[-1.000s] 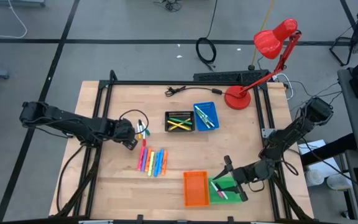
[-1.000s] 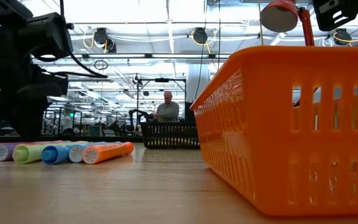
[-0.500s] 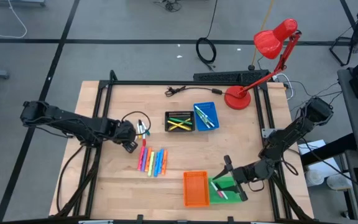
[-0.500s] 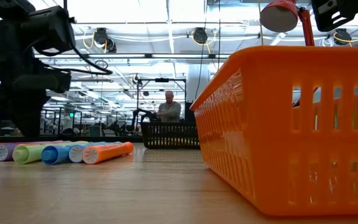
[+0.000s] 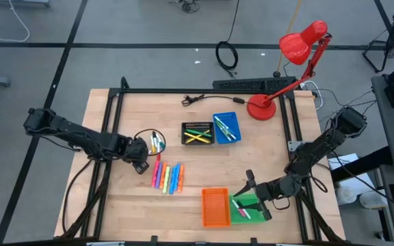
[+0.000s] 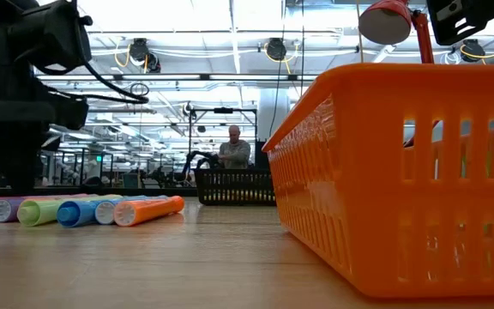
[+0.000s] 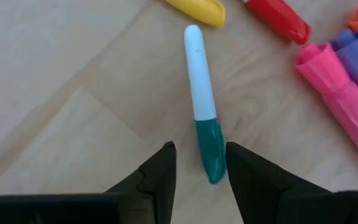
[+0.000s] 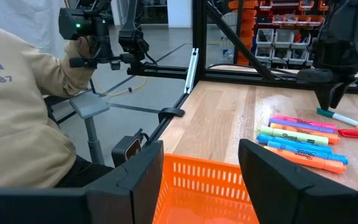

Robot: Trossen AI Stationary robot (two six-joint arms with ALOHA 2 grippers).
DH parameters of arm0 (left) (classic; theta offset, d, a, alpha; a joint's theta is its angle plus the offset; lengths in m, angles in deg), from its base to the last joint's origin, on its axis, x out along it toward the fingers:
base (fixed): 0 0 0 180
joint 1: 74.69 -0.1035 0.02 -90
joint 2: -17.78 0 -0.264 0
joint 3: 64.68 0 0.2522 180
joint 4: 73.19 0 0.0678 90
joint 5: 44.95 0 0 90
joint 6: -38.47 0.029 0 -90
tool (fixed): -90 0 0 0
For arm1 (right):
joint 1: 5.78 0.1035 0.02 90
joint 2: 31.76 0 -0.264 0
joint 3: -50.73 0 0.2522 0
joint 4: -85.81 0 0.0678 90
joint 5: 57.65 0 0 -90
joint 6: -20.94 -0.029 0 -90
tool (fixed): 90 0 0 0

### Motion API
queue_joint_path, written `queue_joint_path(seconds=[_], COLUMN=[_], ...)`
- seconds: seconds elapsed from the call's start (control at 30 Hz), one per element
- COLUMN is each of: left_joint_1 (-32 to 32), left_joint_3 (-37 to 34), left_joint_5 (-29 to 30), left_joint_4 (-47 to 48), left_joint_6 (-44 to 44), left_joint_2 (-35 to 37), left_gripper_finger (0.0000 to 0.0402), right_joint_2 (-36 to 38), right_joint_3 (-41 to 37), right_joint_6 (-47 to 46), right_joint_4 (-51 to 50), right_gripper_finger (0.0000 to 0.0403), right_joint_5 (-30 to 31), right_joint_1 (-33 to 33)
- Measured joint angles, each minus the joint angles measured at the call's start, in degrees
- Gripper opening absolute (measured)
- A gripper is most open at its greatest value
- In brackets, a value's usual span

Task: Pick & Place Markers
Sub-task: Put the green highlighter pen into the green bin

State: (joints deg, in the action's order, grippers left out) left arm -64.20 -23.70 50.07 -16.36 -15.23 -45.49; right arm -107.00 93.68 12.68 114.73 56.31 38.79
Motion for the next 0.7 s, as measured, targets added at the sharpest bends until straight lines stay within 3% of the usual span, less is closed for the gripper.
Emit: queue_joint_path(seconds=[0.37,0.53,0.7], left_joint_1=[-0.4,-2.4,-2.5], left_joint_3=[0.5,0.7,0.5], left_joint_5=[0.7,-0.1,-1.0], left_joint_4=[-4.3,-4.3,-4.3], left_joint_6=[6.6,8.0,7.1], left_joint_2=[-10.1,-11.1,-10.6], left_gripper_finger=[0.0145,0.0144,0.0088], right_joint_2=[0.0,0.0,0.0], right_joint_3=[0.0,0.0,0.0], right_joint_6=[0.0,0.0,0.0], right_joint_4=[0.0,-0.3,-1.0], right_gripper_finger=[0.0196,0.0196,0.0196], right_joint_5=[0.0,0.0,0.0], right_joint_1=[0.0,0.0,0.0])
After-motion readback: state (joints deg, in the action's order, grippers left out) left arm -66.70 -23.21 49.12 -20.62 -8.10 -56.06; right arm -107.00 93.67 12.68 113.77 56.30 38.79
